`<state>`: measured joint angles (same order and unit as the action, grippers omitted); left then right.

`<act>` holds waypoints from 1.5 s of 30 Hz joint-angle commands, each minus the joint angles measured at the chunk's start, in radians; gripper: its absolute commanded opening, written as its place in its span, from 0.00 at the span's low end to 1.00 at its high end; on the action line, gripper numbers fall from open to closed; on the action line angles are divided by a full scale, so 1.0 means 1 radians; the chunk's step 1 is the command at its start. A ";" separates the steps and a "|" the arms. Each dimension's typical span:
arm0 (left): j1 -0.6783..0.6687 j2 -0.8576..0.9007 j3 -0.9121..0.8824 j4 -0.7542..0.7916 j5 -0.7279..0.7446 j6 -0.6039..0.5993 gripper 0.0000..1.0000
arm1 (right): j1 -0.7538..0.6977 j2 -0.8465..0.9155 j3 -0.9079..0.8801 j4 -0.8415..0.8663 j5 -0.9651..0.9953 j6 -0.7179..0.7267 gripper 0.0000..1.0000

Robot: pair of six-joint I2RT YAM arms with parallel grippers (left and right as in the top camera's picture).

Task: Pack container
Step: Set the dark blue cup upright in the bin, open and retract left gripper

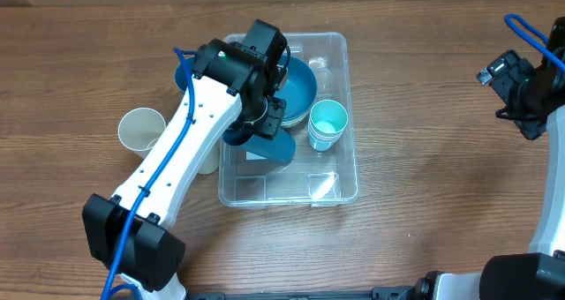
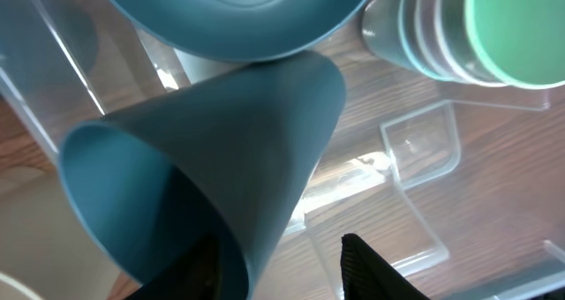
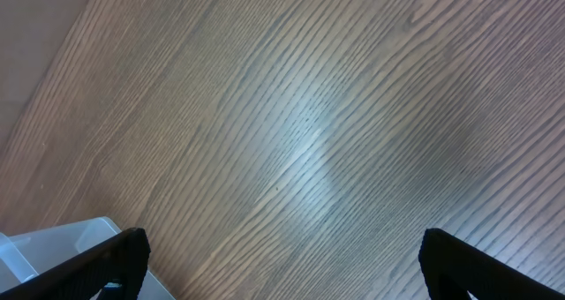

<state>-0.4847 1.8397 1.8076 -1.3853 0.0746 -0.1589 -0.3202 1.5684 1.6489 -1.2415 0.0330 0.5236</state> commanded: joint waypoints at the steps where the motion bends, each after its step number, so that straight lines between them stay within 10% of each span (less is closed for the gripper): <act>1: -0.008 0.021 -0.037 0.011 0.012 -0.021 0.41 | -0.001 -0.003 0.006 0.006 0.006 0.005 1.00; 30: -0.077 0.005 0.028 0.063 0.050 0.024 0.36 | -0.001 -0.003 0.006 0.006 0.006 0.005 1.00; 45: -0.018 -0.004 0.369 -0.148 -0.109 -0.040 0.61 | -0.001 -0.003 0.006 0.006 0.006 0.005 1.00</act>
<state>-0.5552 1.8484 2.1311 -1.5181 0.0723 -0.1547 -0.3202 1.5684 1.6489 -1.2415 0.0334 0.5232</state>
